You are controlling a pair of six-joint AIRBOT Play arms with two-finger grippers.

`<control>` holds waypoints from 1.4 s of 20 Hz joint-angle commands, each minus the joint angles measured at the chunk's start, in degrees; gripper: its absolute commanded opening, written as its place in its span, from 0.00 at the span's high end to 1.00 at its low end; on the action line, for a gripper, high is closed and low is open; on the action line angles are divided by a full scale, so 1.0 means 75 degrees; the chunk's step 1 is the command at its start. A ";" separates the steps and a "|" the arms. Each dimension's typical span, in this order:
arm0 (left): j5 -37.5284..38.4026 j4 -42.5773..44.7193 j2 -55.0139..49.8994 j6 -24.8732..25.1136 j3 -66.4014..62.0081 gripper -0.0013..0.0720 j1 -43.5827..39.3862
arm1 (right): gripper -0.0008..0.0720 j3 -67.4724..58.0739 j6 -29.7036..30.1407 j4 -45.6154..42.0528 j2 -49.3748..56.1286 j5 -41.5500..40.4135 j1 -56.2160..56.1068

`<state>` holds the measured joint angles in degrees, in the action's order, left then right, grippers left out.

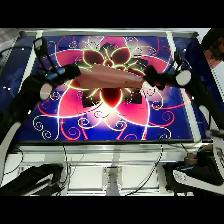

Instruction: Fold the clothes and pants, and hang the long-sleeved shirts on hangers.

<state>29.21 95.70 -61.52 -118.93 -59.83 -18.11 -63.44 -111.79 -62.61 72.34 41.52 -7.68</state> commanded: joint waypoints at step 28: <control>-0.1440 0.2261 -0.0114 -0.2553 0.1169 0.97 -0.1661 | 0.95 0.3698 -0.7041 -0.3978 -0.3462 -0.0956 -0.1784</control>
<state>26.98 113.30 -54.52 -137.84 -47.46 -32.86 -35.53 -158.82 -88.53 44.60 40.16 -20.99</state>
